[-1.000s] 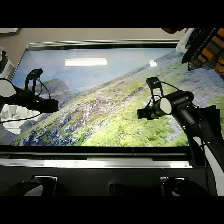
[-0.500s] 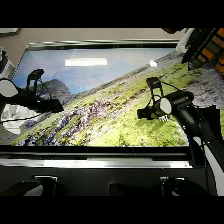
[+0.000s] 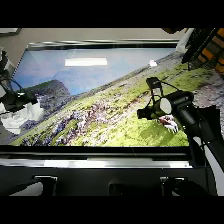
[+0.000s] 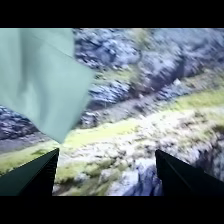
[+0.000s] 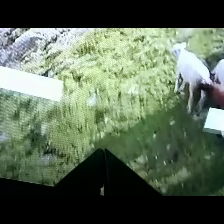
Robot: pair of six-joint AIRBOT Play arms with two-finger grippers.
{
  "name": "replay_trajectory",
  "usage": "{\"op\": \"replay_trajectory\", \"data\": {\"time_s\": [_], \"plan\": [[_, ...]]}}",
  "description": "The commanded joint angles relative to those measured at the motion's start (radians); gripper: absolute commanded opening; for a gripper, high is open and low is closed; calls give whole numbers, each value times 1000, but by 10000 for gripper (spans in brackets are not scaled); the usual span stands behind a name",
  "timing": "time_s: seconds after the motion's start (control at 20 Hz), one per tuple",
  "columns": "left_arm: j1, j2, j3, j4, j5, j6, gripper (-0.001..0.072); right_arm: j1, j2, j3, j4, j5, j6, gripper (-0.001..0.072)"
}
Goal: Fold the clothes and pants, and hang the long-sleeved shirts on hangers.
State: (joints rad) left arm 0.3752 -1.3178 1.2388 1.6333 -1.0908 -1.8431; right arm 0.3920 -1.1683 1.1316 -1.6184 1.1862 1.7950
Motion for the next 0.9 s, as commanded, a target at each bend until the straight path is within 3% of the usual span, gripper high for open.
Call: {"op": "replay_trajectory", "data": {"time_s": [0.0,0.35,0.6,0.65,0.7,0.75,0.85], "plan": [[152,-93,0,12,139,-43,720,1,1,0,-2,0,0,32],[256,-271,0,7,331,-77,720,1,1,0,-2,0,0,32],[255,-370,0,-26,359,-113,711,1,1,0,-2,0,0,32],[252,-376,0,-64,360,-99,512,1,1,0,-2,0,0,32],[249,-375,0,-106,360,-61,203,1,1,0,-2,0,0,32],[244,-375,3,-165,358,-1,20,1,1,0,-2,0,0,32],[224,-372,18,-294,315,130,17,1,1,0,-2,0,0,32]]}}
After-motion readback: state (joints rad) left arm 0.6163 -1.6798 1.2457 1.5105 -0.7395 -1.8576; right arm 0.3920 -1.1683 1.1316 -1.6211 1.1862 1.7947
